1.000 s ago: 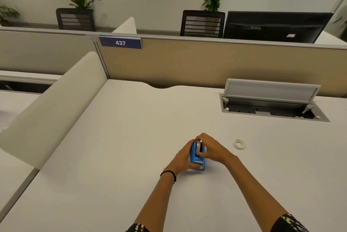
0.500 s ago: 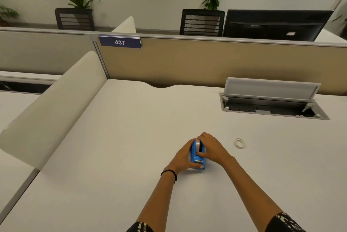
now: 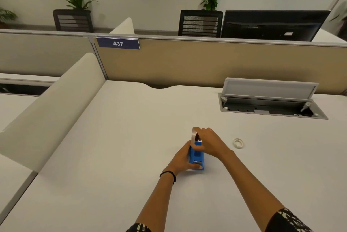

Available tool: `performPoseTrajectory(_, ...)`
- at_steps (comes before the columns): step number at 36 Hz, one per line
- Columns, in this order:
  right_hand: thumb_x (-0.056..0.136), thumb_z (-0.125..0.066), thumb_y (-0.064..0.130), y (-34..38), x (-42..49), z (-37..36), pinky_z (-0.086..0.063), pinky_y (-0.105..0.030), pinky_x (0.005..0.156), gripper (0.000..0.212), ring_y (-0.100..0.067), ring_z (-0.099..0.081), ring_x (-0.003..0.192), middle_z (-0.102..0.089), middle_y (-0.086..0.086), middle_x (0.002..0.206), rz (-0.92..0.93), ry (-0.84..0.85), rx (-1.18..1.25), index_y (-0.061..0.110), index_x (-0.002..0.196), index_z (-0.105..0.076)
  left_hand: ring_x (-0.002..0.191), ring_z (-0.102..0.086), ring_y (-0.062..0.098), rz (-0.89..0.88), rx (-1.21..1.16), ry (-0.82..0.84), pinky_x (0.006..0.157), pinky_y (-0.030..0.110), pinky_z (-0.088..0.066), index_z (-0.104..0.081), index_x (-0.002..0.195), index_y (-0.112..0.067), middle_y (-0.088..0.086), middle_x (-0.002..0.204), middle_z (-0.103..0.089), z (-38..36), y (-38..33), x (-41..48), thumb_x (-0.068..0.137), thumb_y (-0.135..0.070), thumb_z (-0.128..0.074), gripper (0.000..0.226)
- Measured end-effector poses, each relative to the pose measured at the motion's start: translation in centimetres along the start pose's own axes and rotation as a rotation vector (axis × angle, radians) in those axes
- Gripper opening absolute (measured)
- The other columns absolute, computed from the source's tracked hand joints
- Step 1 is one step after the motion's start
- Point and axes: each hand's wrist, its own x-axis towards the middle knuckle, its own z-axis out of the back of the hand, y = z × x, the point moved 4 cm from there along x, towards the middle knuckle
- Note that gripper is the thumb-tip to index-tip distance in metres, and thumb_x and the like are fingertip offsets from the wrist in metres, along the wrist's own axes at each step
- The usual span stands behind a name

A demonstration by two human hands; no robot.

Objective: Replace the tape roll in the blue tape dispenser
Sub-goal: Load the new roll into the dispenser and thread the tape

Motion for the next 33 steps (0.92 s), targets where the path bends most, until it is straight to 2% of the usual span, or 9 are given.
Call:
performPoseTrajectory(4, 0.078, -0.065, 0.025, 0.9, 0.4, 0.3, -0.049, -0.034, 0.070, 0.031, -0.024, -0.058, 0.079, -0.065, -0.008, 0.093, -0.046, 0.000, 0.097, 0.010, 0.100, -0.051, 0.115, -0.047, 0.007, 0.007, -0.029, 0.016, 0.099, 0.026, -0.041, -0.031, 0.127, -0.036, -0.013, 0.124, -0.046, -0.2, -0.3, -0.3, 0.070, -0.023, -0.080, 0.075)
performPoseTrajectory(7, 0.077, -0.068, 0.022, 1.0, 0.3, 0.5, -0.046, -0.021, 0.066, 0.031, -0.018, -0.055, 0.080, -0.060, -0.003, 0.097, -0.128, -0.063, 0.285, 0.011, 0.103, -0.054, 0.116, -0.045, 0.007, 0.026, -0.024, 0.001, 0.104, 0.031, -0.040, -0.030, 0.134, -0.028, -0.009, 0.130, -0.046, -0.1, -0.3, -0.4, 0.069, -0.026, -0.081, 0.082)
performPoseTrajectory(12, 0.075, -0.073, 0.020, 0.1, -0.4, 0.9, -0.049, -0.009, 0.061, 0.042, -0.011, -0.057, 0.076, -0.058, 0.001, 0.103, -0.245, -0.160, 0.542, 0.017, 0.112, -0.054, 0.123, -0.038, 0.006, 0.033, 0.006, -0.037, 0.101, 0.026, -0.035, -0.022, 0.139, -0.029, -0.009, 0.140, -0.039, -0.2, -0.5, -0.5, 0.068, -0.032, -0.081, 0.093)
performPoseTrajectory(18, 0.074, -0.074, 0.019, -1.2, -2.3, 0.4, -0.050, -0.014, 0.062, 0.048, -0.012, -0.057, 0.080, -0.058, 0.000, 0.106, -0.319, -0.129, 0.623, 0.018, 0.116, -0.052, 0.133, -0.027, 0.009, 0.039, -0.140, 0.039, 0.107, 0.029, -0.030, -0.018, 0.142, -0.029, -0.011, 0.143, -0.028, -0.1, -0.8, -1.2, 0.075, -0.033, -0.075, 0.089)
performPoseTrajectory(21, 0.070, -0.077, 0.015, -1.8, -3.2, 0.1, -0.050, -0.011, 0.064, 0.050, -0.011, -0.057, 0.083, -0.058, -0.004, 0.111, -0.298, -0.076, 0.606, 0.018, 0.115, -0.055, 0.133, -0.019, 0.002, 0.016, -0.206, -0.097, 0.113, 0.030, -0.022, -0.020, 0.143, -0.034, -0.019, 0.145, -0.021, 0.3, -1.1, -2.2, 0.081, -0.041, -0.066, 0.077)
performPoseTrajectory(24, 0.070, -0.077, 0.013, -2.1, -3.9, -0.5, -0.052, -0.018, 0.069, 0.046, -0.017, -0.060, 0.088, -0.062, -0.007, 0.110, -0.328, 0.018, 0.625, 0.017, 0.112, -0.057, 0.126, -0.036, 0.000, 0.022, -0.368, -0.315, 0.101, 0.015, -0.032, -0.035, 0.135, -0.032, -0.016, 0.137, -0.037, 0.5, -1.5, -3.8, 0.092, -0.031, -0.053, 0.047)
performPoseTrajectory(27, 0.069, -0.077, 0.010, -1.8, -4.3, -1.1, -0.052, -0.020, 0.071, 0.045, -0.016, -0.061, 0.085, -0.065, -0.006, 0.105, -0.331, 0.077, 0.631, 0.016, 0.110, -0.059, 0.100, -0.052, -0.008, 0.060, -0.434, -0.341, 0.076, 0.000, -0.043, -0.045, 0.130, -0.024, -0.013, 0.123, -0.050, -0.1, -1.9, -4.8, 0.094, -0.028, -0.049, 0.037)
performPoseTrajectory(30, 0.070, -0.077, 0.012, -1.2, -4.8, -1.4, -0.053, -0.016, 0.068, 0.041, -0.013, -0.061, 0.084, -0.066, -0.004, 0.101, -0.312, 0.084, 0.657, 0.017, 0.107, -0.060, 0.096, -0.065, 0.002, 0.041, -0.498, -0.337, 0.084, 0.015, -0.052, -0.055, 0.123, -0.021, -0.006, 0.117, -0.064, -0.8, -2.4, -5.4, 0.092, -0.032, -0.051, 0.032)
performPoseTrajectory(33, 0.071, -0.076, 0.013, -0.7, -5.0, -1.4, -0.054, -0.021, 0.075, 0.035, -0.018, -0.064, 0.087, -0.069, -0.005, 0.100, -0.291, 0.079, 0.698, 0.022, 0.102, -0.063, 0.096, -0.067, 0.010, 0.033, -0.525, -0.355, 0.082, 0.023, -0.056, -0.055, 0.126, -0.021, 0.000, 0.116, -0.066, -1.3, -2.8, -5.5, 0.090, -0.033, -0.055, 0.037)
